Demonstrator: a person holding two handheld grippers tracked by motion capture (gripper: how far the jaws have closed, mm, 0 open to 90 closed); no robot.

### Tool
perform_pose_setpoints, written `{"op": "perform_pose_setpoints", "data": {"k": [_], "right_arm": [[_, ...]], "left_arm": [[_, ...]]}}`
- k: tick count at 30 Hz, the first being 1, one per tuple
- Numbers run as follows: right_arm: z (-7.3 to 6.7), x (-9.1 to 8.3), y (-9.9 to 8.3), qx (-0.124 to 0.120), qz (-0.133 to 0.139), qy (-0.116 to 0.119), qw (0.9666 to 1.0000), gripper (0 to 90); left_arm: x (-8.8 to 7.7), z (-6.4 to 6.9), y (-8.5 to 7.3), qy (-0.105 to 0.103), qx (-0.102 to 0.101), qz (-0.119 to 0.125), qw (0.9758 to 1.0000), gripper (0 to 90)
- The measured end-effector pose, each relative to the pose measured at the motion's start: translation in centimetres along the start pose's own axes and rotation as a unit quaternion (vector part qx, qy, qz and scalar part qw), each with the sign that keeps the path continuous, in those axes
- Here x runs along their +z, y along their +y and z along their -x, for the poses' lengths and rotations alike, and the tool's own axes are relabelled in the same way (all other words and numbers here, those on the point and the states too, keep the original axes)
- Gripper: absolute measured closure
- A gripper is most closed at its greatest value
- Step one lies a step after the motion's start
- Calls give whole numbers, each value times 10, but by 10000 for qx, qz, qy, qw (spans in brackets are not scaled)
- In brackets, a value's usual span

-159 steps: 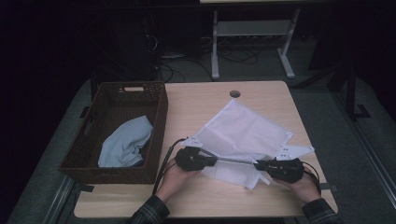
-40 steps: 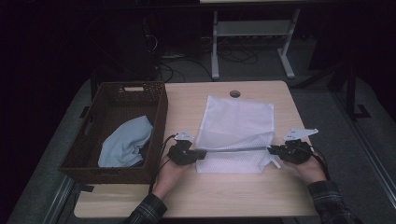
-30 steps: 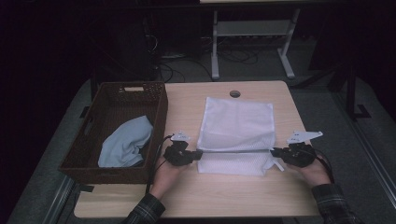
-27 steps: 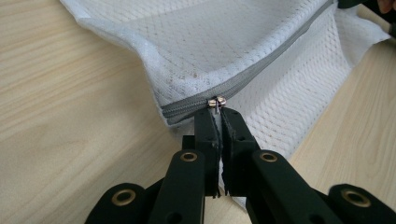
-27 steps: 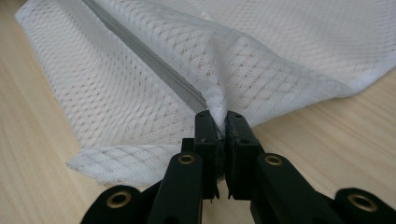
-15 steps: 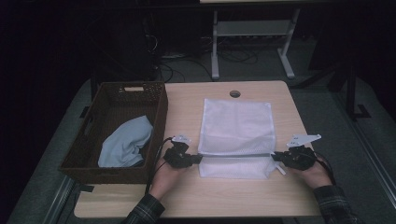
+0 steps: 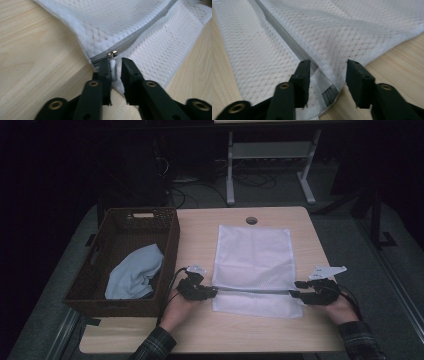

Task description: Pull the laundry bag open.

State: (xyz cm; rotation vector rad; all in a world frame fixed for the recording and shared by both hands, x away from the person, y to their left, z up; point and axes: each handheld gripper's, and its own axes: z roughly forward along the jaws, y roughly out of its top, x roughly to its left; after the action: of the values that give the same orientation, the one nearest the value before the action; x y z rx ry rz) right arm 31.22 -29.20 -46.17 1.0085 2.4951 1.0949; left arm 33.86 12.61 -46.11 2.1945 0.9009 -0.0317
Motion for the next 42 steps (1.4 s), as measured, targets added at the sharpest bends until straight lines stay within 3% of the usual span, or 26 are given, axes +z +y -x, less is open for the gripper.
{"op": "perform_pose_setpoints", "data": {"k": [6, 10, 15, 29, 42], "right_arm": [[-6, 1, 3, -45, 91, -29, 9999, 377], [-10, 0, 5, -49, 174, 39, 9998, 279], [-19, -2, 2, -122, 227, 116, 9996, 216], [-42, -3, -1, -230, 332, 320, 9987, 180], [-56, 5, 6, -406, 321, 432, 9977, 177]], "left_arm": [[-4, 8, 1, 411, 319, 3, 9986, 564], [-4, 15, -1, 527, 480, -9, 9975, 382], [-5, 20, -3, 513, 640, -36, 9966, 211], [-17, 30, -13, 410, 814, 60, 9958, 147], [-24, 29, -11, 293, 762, -13, 9967, 149]]}}
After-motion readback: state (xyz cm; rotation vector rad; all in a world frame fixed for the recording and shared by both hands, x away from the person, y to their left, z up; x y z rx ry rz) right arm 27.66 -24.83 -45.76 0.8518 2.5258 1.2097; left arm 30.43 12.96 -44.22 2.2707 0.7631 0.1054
